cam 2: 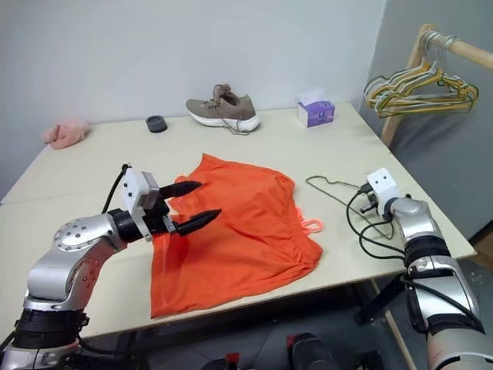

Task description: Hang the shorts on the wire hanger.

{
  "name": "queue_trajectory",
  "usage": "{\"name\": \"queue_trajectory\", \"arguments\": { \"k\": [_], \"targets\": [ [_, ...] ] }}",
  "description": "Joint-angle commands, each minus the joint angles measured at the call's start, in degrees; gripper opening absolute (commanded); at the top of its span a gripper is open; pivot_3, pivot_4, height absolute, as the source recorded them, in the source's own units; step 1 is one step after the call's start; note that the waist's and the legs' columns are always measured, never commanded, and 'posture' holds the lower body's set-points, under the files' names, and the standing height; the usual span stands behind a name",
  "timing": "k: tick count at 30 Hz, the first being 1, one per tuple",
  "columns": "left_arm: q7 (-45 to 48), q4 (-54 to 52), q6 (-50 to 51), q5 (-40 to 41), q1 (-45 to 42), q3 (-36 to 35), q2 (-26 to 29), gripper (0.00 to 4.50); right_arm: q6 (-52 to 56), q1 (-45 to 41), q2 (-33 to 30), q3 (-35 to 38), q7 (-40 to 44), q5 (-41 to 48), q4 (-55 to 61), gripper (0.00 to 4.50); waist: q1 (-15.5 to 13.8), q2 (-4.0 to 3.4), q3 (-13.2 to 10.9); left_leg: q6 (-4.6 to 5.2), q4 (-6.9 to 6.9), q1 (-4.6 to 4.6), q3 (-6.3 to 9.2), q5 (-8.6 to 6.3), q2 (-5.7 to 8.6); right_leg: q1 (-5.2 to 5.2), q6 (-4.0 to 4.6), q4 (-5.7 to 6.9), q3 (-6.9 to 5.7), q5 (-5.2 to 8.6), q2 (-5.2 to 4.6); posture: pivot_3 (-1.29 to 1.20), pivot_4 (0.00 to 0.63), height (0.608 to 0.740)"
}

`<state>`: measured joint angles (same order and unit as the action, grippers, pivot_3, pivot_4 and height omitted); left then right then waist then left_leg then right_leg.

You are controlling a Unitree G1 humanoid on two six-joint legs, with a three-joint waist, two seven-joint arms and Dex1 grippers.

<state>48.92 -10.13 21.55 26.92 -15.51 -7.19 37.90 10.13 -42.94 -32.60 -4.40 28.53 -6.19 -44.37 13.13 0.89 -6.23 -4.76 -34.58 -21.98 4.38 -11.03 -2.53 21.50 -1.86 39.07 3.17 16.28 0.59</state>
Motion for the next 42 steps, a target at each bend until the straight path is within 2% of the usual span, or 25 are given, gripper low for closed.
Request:
{"name": "queue_trajectory", "arguments": {
  "k": [1, 4, 7, 11, 14, 19, 27, 32, 35, 42],
  "targets": [
    [-1.08, 1.04, -1.27, -0.01, -1.69, -2.25, -0.12, 4.50, -1.94, 1.84, -1.21, 0.49, -0.57, -0.76, 11.80, 0.01, 0.03, 0.00, 0.00, 0.00, 0.02, 0.00, -0.03, 0.00, 0.00, 0.02, 0.00, 0.00, 0.05, 0.00, 0.00, -0.19, 0.051, 0.740],
    [-0.80, 2.20, -1.73, -0.15, -2.34, -1.92, 0.01, 4.50, -2.90, 4.81, -1.26, 0.24, -0.68, -1.33, 18.81, 0.01, -0.10, 0.01, 0.00, 0.00, 0.02, -0.01, -0.16, 0.00, 0.00, 0.07, -0.02, -0.02, 0.20, -0.01, 0.00, -0.20, 0.050, 0.740],
    [-0.92, 5.60, -0.91, 0.15, -4.86, -2.31, 0.04, 4.50, -7.75, 8.49, -1.20, -0.78, -0.67, -2.52, 29.22, 0.01, -0.20, 0.01, 0.00, 0.00, 0.03, -0.01, -0.26, -0.01, 0.01, 0.14, -0.04, -0.03, 0.31, -0.01, 0.00, -0.20, 0.052, 0.740],
    [0.41, 9.35, 2.38, 1.77, -8.85, -2.55, 0.73, 4.50, -17.43, 9.88, -2.40, -2.98, 0.58, -4.58, 35.55, 0.01, -0.07, 0.01, -0.01, 0.00, 0.02, -0.08, -0.43, -0.01, 0.02, 0.28, -0.20, -0.03, 0.48, -0.10, 0.01, -0.21, 0.055, 0.740],
    [1.32, 11.10, 4.17, 1.99, -10.77, -2.32, 1.14, 4.50, -21.89, 9.97, -2.78, -4.00, 1.64, -5.05, 36.93, 0.01, 0.22, 0.02, 0.00, 0.00, 0.01, -0.07, -0.53, -0.01, 0.02, 0.28, -0.25, -0.07, 0.58, -0.13, 0.00, -0.21, 0.057, 0.740],
    [8.46, 13.48, 8.30, 1.19, -14.23, 2.80, 3.74, 4.50, -31.99, 7.90, -2.77, -6.97, 3.18, -7.17, 39.14, 0.01, 1.25, 0.03, -0.02, 0.01, 0.06, -0.07, -0.58, -0.02, 0.01, 0.33, -0.25, -0.07, 0.63, -0.13, 0.00, -0.22, 0.059, 0.740],
    [17.92, 12.25, 14.70, 2.16, -15.33, 10.01, 4.83, 4.50, -37.09, 5.26, -1.04, -9.31, 4.59, -8.24, 39.36, 0.01, 1.44, 0.06, -0.04, 0.01, 0.10, -0.06, -0.69, -0.02, 0.01, 0.40, -0.26, -0.07, 0.76, -0.14, 0.00, -0.23, 0.061, 0.740],
    [19.69, 13.69, 13.02, -0.43, -15.69, 12.47, 4.25, 4.50, -38.57, 4.72, -0.24, -9.52, 5.42, -7.79, 40.00, 0.01, 1.47, 0.07, -0.04, 0.02, 0.18, -0.09, -0.79, -0.02, 0.00, 0.50, -0.26, -0.05, 0.86, -0.14, 0.01, -0.23, 0.064, 0.740],
    [19.89, 14.52, 12.83, -0.81, -16.00, 12.44, 3.79, 3.93, -39.00, 5.00, -0.13, -9.49, 5.67, -7.51, 40.29, 0.00, 1.46, 0.07, -0.04, 0.02, 0.17, -0.09, -0.81, -0.02, 0.00, 0.51, -0.26, -0.05, 0.88, -0.14, 0.01, -0.24, 0.065, 0.740],
    [21.43, 13.52, 11.60, -1.36, -14.10, 12.39, 3.89, 1.77, -40.61, 6.21, 0.32, -9.68, 6.32, -6.76, 41.07, 0.00, 1.48, 0.07, -0.04, 0.02, 0.18, -0.08, -0.86, -0.02, 0.00, 0.53, -0.26, -0.05, 0.92, -0.14, 0.01, -0.23, 0.065, 0.740]
  ]
}}
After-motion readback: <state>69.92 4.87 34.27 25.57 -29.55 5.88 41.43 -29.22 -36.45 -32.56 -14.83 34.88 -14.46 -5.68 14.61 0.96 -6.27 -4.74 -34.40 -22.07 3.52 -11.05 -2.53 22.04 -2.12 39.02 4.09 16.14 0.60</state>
